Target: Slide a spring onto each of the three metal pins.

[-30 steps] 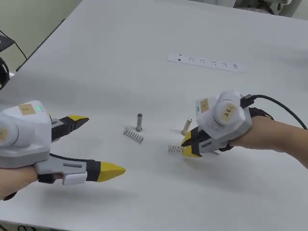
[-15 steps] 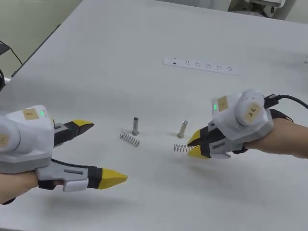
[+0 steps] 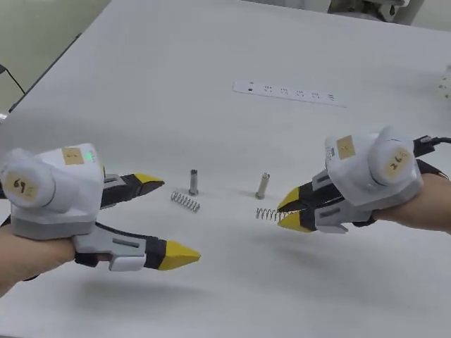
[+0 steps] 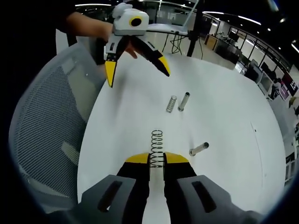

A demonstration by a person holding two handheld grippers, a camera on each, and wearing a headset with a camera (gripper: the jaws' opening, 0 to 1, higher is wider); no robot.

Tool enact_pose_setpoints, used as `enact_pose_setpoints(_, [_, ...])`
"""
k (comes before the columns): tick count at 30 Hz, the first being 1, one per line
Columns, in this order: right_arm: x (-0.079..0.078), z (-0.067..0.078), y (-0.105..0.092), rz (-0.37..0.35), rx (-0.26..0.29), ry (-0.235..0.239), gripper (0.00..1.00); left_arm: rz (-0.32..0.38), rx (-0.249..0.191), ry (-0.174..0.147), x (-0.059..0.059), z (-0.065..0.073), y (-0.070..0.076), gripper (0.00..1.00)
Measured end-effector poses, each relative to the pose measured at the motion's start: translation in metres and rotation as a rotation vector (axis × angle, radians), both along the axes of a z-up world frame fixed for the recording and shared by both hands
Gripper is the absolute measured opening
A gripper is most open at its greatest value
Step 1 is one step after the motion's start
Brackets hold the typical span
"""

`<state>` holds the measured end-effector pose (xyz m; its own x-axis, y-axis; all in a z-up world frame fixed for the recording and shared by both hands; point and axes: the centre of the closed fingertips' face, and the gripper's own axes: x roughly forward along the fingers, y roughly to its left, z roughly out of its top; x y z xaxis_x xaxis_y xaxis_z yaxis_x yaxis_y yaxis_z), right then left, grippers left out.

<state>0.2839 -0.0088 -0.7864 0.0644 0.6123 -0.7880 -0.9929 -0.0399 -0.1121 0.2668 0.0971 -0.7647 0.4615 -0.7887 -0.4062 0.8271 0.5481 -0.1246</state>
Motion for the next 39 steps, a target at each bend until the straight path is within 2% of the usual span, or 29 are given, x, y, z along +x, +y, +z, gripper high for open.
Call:
enact_pose_setpoints(7, [-0.011, 0.005, 0.008, 0.013, 0.032, 0.007, 0.08, -0.095, -0.006, 0.002, 0.001, 0.000, -0.035, 0.60])
enact_pose_setpoints(12, [-0.014, 0.008, 0.010, 0.011, 0.048, 0.006, 0.08, -0.147, 0.020, -0.011, 0.002, -0.003, -0.055, 0.53])
enact_pose_setpoints(16, [-0.015, 0.009, 0.009, 0.006, 0.057, 0.006, 0.08, -0.179, 0.030, -0.021, 0.004, -0.004, -0.067, 0.42])
enact_pose_setpoints(18, [-0.016, 0.010, 0.009, 0.005, 0.062, 0.008, 0.08, -0.189, 0.027, -0.018, 0.005, -0.005, -0.072, 0.37])
enact_pose_setpoints(21, [-0.018, 0.012, 0.010, 0.000, 0.075, 0.012, 0.08, -0.207, 0.002, -0.015, 0.003, -0.001, -0.081, 0.33])
enact_pose_setpoints(30, [-0.023, 0.015, 0.011, -0.002, 0.093, 0.018, 0.08, -0.230, -0.030, -0.006, 0.000, 0.004, -0.093, 0.24])
enact_pose_setpoints(35, [-0.025, 0.018, 0.013, -0.001, 0.109, 0.022, 0.08, -0.233, -0.023, -0.009, 0.000, 0.003, -0.095, 0.22])
enact_pose_setpoints(39, [-0.025, 0.020, 0.014, 0.002, 0.116, 0.020, 0.08, -0.245, -0.035, -0.020, -0.001, 0.006, -0.097, 0.12])
